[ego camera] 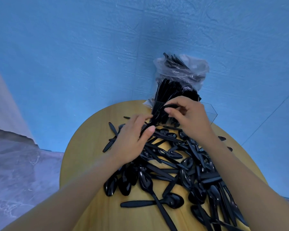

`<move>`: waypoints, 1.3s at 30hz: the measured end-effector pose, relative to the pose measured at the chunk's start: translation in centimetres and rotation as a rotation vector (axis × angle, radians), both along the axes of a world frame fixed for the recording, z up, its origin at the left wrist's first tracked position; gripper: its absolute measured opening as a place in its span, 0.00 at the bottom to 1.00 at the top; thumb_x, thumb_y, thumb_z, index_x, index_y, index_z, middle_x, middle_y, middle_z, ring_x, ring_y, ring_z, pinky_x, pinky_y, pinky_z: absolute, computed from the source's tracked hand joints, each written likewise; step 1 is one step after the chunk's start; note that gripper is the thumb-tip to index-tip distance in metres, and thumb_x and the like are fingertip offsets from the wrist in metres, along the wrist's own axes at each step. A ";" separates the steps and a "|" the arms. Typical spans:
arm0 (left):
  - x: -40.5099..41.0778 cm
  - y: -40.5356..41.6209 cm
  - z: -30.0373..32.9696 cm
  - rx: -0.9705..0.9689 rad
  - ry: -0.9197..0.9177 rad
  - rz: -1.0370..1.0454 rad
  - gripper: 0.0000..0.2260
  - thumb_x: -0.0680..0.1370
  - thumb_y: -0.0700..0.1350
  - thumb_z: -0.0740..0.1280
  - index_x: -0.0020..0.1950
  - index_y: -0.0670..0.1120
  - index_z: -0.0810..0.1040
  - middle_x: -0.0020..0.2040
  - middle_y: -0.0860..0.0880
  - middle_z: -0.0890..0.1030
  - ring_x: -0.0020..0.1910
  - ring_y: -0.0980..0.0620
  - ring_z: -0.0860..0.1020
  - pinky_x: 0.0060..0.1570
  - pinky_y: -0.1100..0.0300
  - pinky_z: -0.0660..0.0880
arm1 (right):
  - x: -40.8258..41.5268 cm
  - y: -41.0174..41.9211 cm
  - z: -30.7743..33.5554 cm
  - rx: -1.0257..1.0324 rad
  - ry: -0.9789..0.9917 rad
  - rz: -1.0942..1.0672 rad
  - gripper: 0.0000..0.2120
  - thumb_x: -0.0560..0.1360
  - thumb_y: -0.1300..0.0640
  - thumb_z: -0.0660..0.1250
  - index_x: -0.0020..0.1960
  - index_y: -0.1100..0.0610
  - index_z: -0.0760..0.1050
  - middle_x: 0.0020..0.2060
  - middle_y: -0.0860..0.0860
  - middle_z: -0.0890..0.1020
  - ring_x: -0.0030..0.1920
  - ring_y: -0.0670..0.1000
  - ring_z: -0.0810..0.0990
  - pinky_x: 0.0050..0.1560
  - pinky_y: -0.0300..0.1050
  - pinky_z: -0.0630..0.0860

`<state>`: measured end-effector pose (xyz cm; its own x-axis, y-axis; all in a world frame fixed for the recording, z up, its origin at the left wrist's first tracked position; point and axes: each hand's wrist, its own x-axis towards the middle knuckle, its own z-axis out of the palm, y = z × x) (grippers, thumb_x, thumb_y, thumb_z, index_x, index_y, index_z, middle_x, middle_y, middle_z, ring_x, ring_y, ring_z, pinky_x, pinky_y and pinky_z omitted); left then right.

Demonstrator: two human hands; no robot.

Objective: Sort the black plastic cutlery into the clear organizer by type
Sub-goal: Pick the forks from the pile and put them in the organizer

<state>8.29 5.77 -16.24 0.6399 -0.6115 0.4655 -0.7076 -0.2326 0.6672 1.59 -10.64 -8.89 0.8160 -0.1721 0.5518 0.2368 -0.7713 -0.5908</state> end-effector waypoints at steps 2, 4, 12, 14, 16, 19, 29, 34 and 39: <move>-0.3 -0.9 0.9 -0.068 0.072 -0.066 0.17 0.82 0.53 0.53 0.66 0.47 0.69 0.50 0.55 0.76 0.46 0.62 0.74 0.49 0.69 0.69 | 0.8 0.8 -0.3 0.050 0.018 0.037 0.06 0.74 0.63 0.69 0.45 0.53 0.79 0.38 0.43 0.80 0.38 0.49 0.80 0.44 0.47 0.79; 0.0 -1.1 1.2 -0.155 0.140 -0.073 0.11 0.83 0.46 0.53 0.59 0.47 0.72 0.38 0.55 0.74 0.35 0.60 0.73 0.40 0.65 0.71 | 1.7 1.2 -1.0 0.118 0.042 0.067 0.03 0.74 0.63 0.69 0.46 0.57 0.79 0.36 0.46 0.81 0.39 0.49 0.81 0.45 0.47 0.80; 4.3 4.5 -0.5 -0.233 0.312 0.306 0.11 0.83 0.43 0.52 0.52 0.49 0.74 0.34 0.51 0.72 0.28 0.59 0.68 0.33 0.61 0.67 | 5.2 1.1 -6.3 -0.081 0.422 -0.030 0.08 0.77 0.60 0.66 0.55 0.56 0.79 0.46 0.46 0.79 0.45 0.42 0.75 0.44 0.26 0.67; 4.5 5.5 -1.3 -0.271 0.404 0.325 0.11 0.83 0.42 0.52 0.51 0.48 0.73 0.34 0.49 0.73 0.28 0.58 0.71 0.34 0.61 0.72 | 5.6 1.2 -7.4 -0.145 0.500 -0.030 0.09 0.78 0.60 0.65 0.56 0.56 0.79 0.51 0.48 0.80 0.50 0.45 0.76 0.49 0.32 0.68; 4.5 5.8 -2.1 -0.303 0.462 0.316 0.11 0.83 0.41 0.52 0.52 0.47 0.73 0.36 0.48 0.75 0.32 0.56 0.76 0.37 0.62 0.76 | 5.5 1.0 -7.9 -0.160 0.542 -0.103 0.09 0.78 0.60 0.64 0.56 0.55 0.79 0.52 0.49 0.80 0.52 0.48 0.77 0.52 0.38 0.71; 4.8 5.6 -2.9 -0.326 0.477 0.317 0.10 0.83 0.41 0.52 0.54 0.47 0.73 0.37 0.48 0.77 0.36 0.54 0.79 0.39 0.61 0.78 | 5.1 0.1 -8.2 -0.183 0.557 -0.222 0.10 0.79 0.62 0.62 0.56 0.55 0.79 0.53 0.50 0.81 0.52 0.49 0.78 0.53 0.41 0.74; 4.3 4.9 -4.1 -0.273 0.361 0.332 0.11 0.83 0.44 0.53 0.56 0.48 0.75 0.33 0.52 0.74 0.29 0.59 0.71 0.32 0.69 0.70 | 7.8 1.6 -7.1 -0.202 0.680 -0.062 0.12 0.77 0.52 0.66 0.57 0.57 0.78 0.50 0.50 0.80 0.48 0.48 0.76 0.49 0.41 0.72; 4.4 4.9 -4.2 -0.254 0.329 0.356 0.11 0.83 0.44 0.53 0.54 0.45 0.75 0.32 0.52 0.73 0.29 0.60 0.71 0.33 0.70 0.69 | 8.4 1.5 -6.5 -0.172 0.814 0.020 0.09 0.78 0.55 0.65 0.57 0.56 0.77 0.49 0.50 0.77 0.49 0.48 0.74 0.49 0.40 0.68; 4.6 4.7 -4.7 -0.186 0.296 0.331 0.11 0.83 0.45 0.54 0.52 0.46 0.75 0.31 0.54 0.73 0.29 0.58 0.70 0.35 0.62 0.69 | 8.0 0.9 -6.4 -0.145 0.795 0.012 0.03 0.77 0.57 0.65 0.45 0.55 0.74 0.41 0.46 0.76 0.44 0.47 0.74 0.43 0.40 0.70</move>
<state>12.94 10.45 -20.94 0.9076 -0.2762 0.3162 -0.3891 -0.2709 0.8805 9.62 -9.75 -15.33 0.9750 -0.1321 -0.1785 -0.2036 -0.8530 -0.4806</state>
